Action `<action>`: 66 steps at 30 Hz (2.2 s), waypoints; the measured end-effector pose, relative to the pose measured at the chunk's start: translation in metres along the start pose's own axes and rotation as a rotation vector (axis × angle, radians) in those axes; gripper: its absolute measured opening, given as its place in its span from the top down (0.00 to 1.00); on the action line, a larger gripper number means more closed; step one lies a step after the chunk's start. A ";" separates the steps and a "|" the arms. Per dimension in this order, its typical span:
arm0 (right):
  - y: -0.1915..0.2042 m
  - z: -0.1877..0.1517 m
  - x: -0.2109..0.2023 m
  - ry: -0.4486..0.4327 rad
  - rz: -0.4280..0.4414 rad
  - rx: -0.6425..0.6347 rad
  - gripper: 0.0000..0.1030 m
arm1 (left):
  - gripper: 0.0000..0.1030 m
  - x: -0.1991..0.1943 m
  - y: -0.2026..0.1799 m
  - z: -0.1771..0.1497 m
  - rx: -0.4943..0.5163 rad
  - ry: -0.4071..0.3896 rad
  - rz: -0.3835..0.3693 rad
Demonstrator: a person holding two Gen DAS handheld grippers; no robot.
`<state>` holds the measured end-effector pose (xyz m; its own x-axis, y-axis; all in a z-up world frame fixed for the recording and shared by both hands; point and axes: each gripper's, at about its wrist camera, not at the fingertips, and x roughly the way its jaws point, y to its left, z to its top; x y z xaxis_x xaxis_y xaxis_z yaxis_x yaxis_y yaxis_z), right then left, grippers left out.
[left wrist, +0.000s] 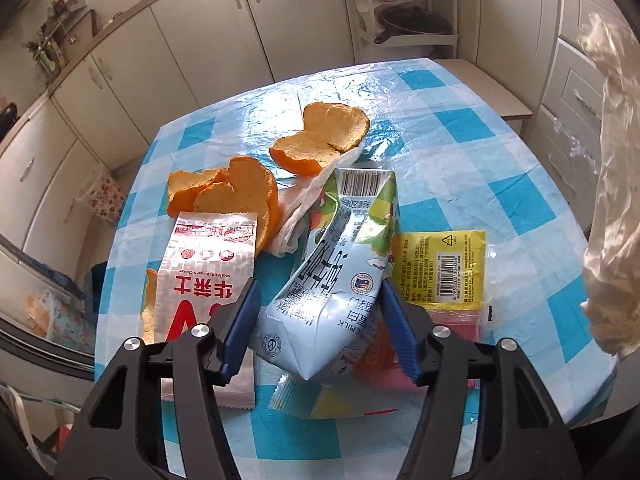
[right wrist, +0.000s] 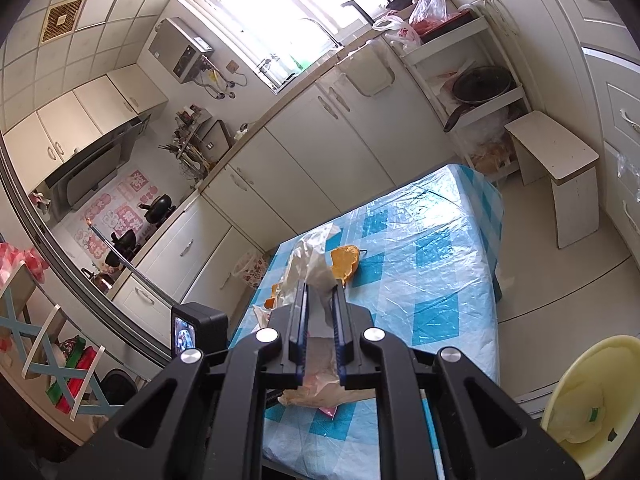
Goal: Collect trash
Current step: 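Grasp the milk carton with the left gripper while the right gripper holds the bag, then lift the milk carton with the left gripper while the right gripper grasps an orange peel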
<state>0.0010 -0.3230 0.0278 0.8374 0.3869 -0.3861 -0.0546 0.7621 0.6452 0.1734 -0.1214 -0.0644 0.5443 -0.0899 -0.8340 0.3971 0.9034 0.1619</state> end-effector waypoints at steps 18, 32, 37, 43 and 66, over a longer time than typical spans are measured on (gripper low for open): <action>-0.001 -0.002 0.002 0.001 0.000 0.002 0.88 | 0.44 0.011 0.020 -0.001 -0.138 0.085 -0.145; 0.003 -0.001 0.000 -0.006 -0.001 0.002 0.87 | 0.46 -0.012 0.022 0.002 -0.150 -0.033 -0.119; 0.005 0.000 -0.003 -0.009 -0.007 -0.003 0.87 | 0.47 -0.032 0.028 0.003 -0.172 -0.105 -0.165; 0.005 0.000 -0.004 -0.008 -0.018 -0.006 0.87 | 0.47 -0.044 0.036 0.002 -0.196 -0.143 -0.186; 0.013 -0.023 0.089 0.213 -0.193 -0.078 0.55 | 0.72 -0.078 0.088 -0.008 -0.292 -0.210 -0.192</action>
<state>0.0625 -0.2663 -0.0131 0.7039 0.3252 -0.6314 0.0458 0.8664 0.4973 0.1598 -0.0315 0.0111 0.6316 -0.3253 -0.7037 0.2967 0.9400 -0.1681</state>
